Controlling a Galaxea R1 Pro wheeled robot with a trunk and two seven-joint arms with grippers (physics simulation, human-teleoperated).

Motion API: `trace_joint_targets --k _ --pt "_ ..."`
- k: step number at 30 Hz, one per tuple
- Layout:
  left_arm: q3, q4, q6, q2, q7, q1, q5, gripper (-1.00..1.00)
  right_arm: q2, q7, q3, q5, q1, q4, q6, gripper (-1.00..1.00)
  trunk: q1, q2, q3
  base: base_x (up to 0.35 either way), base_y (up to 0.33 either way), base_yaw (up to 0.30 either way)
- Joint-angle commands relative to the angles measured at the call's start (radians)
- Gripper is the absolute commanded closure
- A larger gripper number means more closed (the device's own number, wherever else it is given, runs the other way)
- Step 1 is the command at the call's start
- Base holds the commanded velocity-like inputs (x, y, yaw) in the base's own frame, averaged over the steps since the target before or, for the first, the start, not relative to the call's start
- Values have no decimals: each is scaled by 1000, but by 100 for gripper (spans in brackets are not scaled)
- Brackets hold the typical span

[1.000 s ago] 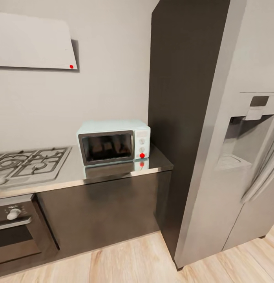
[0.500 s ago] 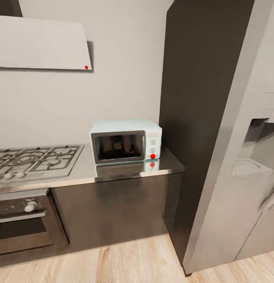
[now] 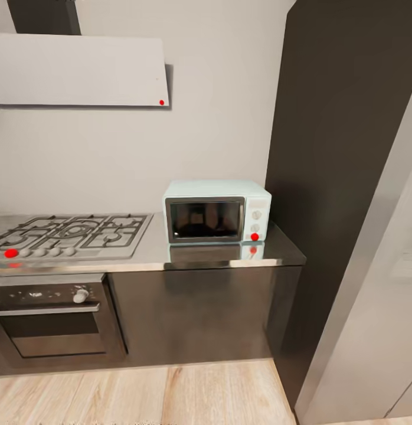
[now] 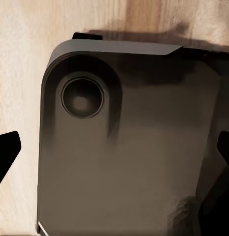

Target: In the kitchen, take the popcorn bag from the countertop, put it into the microwave, and heat it until the popcorn is cooked so the cooked popcorn ends up inside the bag.

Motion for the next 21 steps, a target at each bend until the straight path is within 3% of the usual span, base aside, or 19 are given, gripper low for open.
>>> trace_joint_targets --k 1,12,21 --pt "0 -1 -2 0 1 0 10 -100 0 0 1 0 0 1 -5 -100 0 0 -1 0 0 240" --pt "0 1 -2 0 1 0 10 -100 0 0 1 0 0 1 -5 -100 0 0 -1 0 0 231" --pt "0 1 -2 0 1 0 8 -100 -2 0 -1 -2 0 1 -4 -100 0 0 -1 0 0 28"
